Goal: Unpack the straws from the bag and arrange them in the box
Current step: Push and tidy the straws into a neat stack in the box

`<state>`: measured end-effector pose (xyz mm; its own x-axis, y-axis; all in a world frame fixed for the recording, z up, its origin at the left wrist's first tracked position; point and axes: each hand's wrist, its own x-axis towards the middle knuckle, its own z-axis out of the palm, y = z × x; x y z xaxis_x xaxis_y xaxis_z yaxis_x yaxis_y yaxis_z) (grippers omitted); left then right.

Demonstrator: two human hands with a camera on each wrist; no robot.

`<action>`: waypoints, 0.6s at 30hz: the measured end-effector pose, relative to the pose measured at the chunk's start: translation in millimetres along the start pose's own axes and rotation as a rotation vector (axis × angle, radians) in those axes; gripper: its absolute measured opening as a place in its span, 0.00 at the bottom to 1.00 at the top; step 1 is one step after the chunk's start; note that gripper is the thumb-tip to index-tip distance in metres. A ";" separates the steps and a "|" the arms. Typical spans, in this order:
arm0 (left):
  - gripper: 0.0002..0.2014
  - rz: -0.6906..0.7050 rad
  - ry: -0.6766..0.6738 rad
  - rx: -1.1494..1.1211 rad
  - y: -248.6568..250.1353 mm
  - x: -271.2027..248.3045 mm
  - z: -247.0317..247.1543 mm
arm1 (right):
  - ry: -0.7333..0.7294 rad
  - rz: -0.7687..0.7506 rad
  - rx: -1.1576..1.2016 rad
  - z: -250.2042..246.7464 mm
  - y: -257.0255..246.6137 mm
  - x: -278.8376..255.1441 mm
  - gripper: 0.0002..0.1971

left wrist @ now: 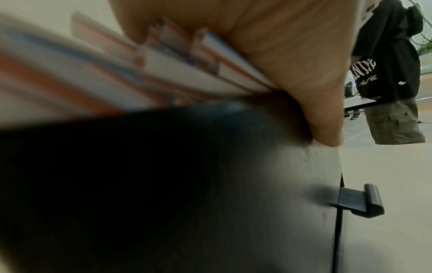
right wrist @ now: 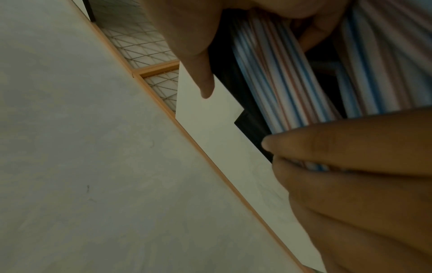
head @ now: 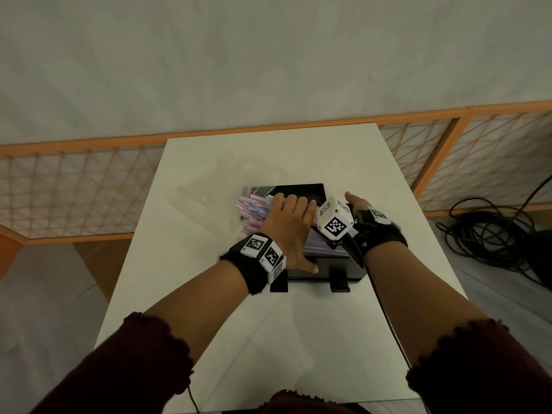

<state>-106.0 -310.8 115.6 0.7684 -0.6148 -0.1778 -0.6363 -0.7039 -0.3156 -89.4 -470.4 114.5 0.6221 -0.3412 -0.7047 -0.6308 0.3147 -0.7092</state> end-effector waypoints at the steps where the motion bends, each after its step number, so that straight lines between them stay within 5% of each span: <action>1: 0.62 -0.015 0.007 -0.003 0.5 -1.8 -0.2 | 0.003 0.034 -0.020 -2.3 0.1 -1.2 0.16; 13: 0.64 -0.044 0.037 -0.059 1.4 -5.5 1.5 | -0.156 0.038 0.138 -5.4 13.9 -7.6 0.29; 18: 0.65 -0.064 0.115 -0.125 -3.1 -10.5 1.4 | -0.094 -0.021 0.162 -6.9 13.5 -12.2 0.20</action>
<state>-112.0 -301.6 117.1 0.7991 -0.5991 -0.0509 -0.5955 -0.7771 -0.2037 -108.7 -468.1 113.7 0.6798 -0.2670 -0.6830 -0.5392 0.4494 -0.7123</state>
